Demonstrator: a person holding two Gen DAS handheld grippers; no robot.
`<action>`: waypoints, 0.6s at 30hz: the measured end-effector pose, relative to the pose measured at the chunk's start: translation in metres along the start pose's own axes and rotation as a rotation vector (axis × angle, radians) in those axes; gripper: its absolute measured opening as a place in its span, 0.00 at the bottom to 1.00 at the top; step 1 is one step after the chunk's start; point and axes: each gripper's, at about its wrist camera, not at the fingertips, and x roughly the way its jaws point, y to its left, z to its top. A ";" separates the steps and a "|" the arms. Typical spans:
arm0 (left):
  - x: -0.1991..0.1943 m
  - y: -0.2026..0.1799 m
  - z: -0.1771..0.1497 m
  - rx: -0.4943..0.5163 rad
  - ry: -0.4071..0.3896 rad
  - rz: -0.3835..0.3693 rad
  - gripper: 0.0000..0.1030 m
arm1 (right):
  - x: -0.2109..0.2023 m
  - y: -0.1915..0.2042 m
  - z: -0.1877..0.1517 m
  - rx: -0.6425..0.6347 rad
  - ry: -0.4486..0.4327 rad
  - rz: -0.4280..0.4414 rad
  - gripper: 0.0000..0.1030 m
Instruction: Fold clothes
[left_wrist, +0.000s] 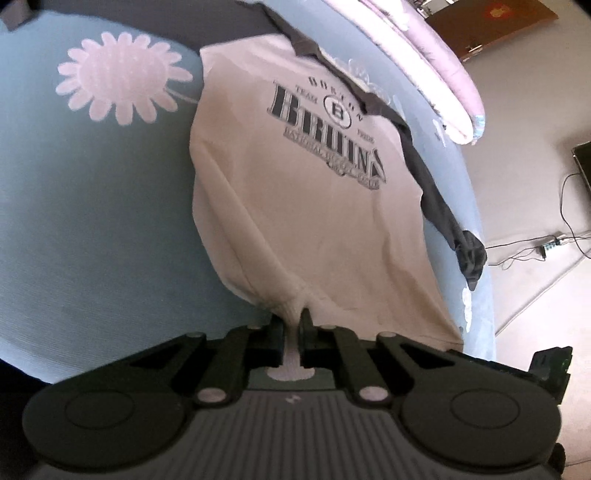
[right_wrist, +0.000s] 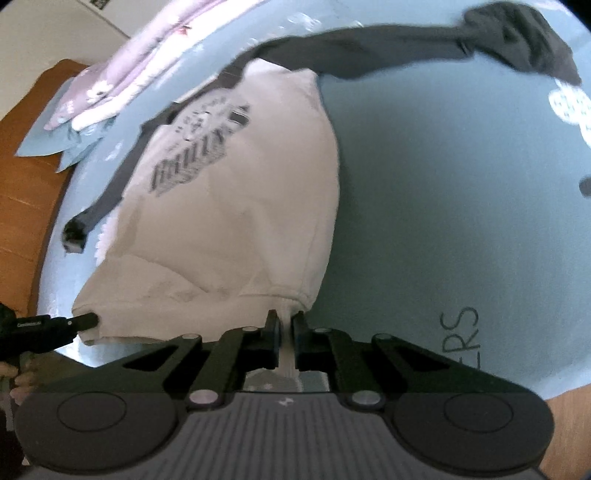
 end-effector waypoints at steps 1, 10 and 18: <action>-0.004 0.000 0.002 -0.003 -0.004 -0.006 0.05 | -0.003 0.003 0.002 -0.003 0.000 0.010 0.09; 0.005 0.019 -0.009 -0.006 0.083 0.089 0.05 | 0.014 0.008 -0.004 -0.040 0.089 -0.043 0.09; 0.026 0.036 -0.016 0.002 0.167 0.191 0.14 | 0.042 -0.012 -0.017 -0.023 0.169 -0.138 0.25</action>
